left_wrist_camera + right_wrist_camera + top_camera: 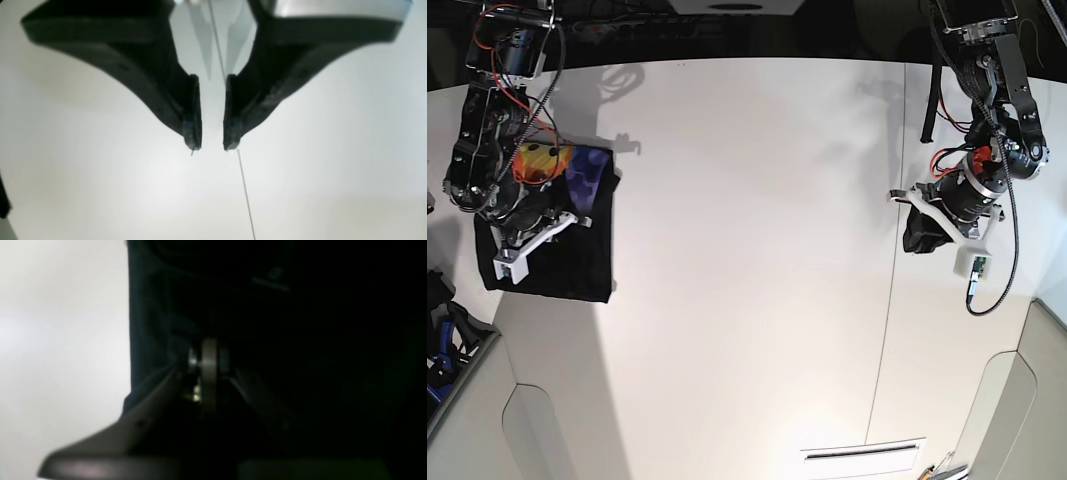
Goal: Fold the T-shirt properly
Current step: 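Flip the bundle with the right gripper and place it print side up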
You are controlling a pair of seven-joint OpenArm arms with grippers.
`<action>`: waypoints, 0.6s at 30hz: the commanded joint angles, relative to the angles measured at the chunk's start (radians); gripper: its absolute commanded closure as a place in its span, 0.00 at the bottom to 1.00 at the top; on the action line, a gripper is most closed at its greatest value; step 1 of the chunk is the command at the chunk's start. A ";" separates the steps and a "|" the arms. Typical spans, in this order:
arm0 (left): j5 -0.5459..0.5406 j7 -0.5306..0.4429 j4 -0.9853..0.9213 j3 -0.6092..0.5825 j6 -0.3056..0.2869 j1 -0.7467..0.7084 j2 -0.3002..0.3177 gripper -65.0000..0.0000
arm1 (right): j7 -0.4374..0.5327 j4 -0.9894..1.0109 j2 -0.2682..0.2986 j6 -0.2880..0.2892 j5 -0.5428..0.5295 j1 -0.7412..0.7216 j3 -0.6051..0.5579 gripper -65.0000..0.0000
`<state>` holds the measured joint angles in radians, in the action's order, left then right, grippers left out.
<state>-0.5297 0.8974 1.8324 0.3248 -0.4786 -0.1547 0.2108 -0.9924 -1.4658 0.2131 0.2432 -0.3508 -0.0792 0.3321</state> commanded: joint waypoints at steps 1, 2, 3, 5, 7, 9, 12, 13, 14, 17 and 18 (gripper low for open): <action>-0.013 -0.018 0.020 0.004 -0.004 0.011 0.009 0.80 | -0.002 -0.021 0.024 -0.001 -0.027 -0.013 0.005 1.00; -0.013 -0.018 0.021 0.004 -0.004 0.011 0.009 0.80 | -0.002 -0.034 0.036 -0.001 -0.040 -0.014 0.005 1.00; -0.013 -0.019 0.021 0.004 -0.004 0.013 0.009 0.80 | -0.002 -0.053 0.043 0.000 -0.041 -0.019 0.005 1.00; -0.013 -0.018 0.021 0.004 -0.005 0.023 0.009 0.80 | -0.002 -0.100 0.051 0.009 -0.044 -0.034 0.004 1.00; -0.013 -0.018 0.034 0.004 -0.004 0.031 0.009 0.80 | -0.002 -0.163 0.051 0.026 -0.055 -0.050 0.004 1.00; -0.012 -0.012 0.067 0.004 -0.004 0.029 0.009 0.80 | -0.011 -0.239 0.051 0.045 -0.077 -0.057 0.004 1.00; -0.013 0.050 0.156 0.025 -0.003 0.012 0.008 0.88 | -0.082 -0.371 0.051 0.060 -0.087 -0.044 0.005 1.00; -0.013 0.055 0.193 0.040 -0.003 -0.004 0.008 0.90 | -0.084 -0.413 0.053 0.060 -0.087 -0.023 0.004 1.00; -0.013 0.057 0.233 0.060 -0.003 -0.024 0.008 0.93 | -0.084 -0.450 0.053 0.060 -0.086 0.003 0.005 1.00; -0.015 0.058 0.357 0.137 -0.003 -0.107 0.008 1.00 | -0.084 -0.550 0.053 0.060 -0.087 0.103 0.004 1.00; -0.025 0.058 0.393 0.168 0.000 -0.140 0.008 1.00 | -0.084 -0.580 0.053 0.060 -0.087 0.140 0.005 1.00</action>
<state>-0.5430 0.9752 2.2070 0.4904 -0.4763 -0.2993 0.2100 -1.1019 -2.0300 0.2539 0.2985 -0.4206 0.0746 0.3317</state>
